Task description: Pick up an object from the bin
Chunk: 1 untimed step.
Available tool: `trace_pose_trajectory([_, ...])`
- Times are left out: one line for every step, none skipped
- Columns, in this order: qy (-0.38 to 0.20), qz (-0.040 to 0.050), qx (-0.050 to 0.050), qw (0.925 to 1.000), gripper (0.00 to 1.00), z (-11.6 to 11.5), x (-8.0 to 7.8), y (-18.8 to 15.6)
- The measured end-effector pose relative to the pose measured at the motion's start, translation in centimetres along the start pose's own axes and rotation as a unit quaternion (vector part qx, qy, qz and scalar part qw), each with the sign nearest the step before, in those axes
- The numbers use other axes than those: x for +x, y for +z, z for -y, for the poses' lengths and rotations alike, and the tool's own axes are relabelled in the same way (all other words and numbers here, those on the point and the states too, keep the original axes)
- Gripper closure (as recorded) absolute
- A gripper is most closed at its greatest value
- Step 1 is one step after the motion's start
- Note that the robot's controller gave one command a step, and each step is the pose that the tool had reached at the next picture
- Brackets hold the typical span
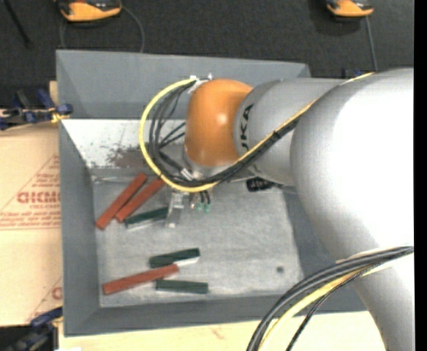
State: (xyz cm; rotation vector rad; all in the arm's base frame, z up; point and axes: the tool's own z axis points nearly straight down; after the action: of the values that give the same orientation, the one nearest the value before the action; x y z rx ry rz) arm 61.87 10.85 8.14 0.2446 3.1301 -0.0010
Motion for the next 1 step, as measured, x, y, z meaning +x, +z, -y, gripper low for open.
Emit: trace_pose_trajectory([-0.02, 0.0048, 0.0, 0.9998, 1.0, 1.01, 0.38, -10.09])
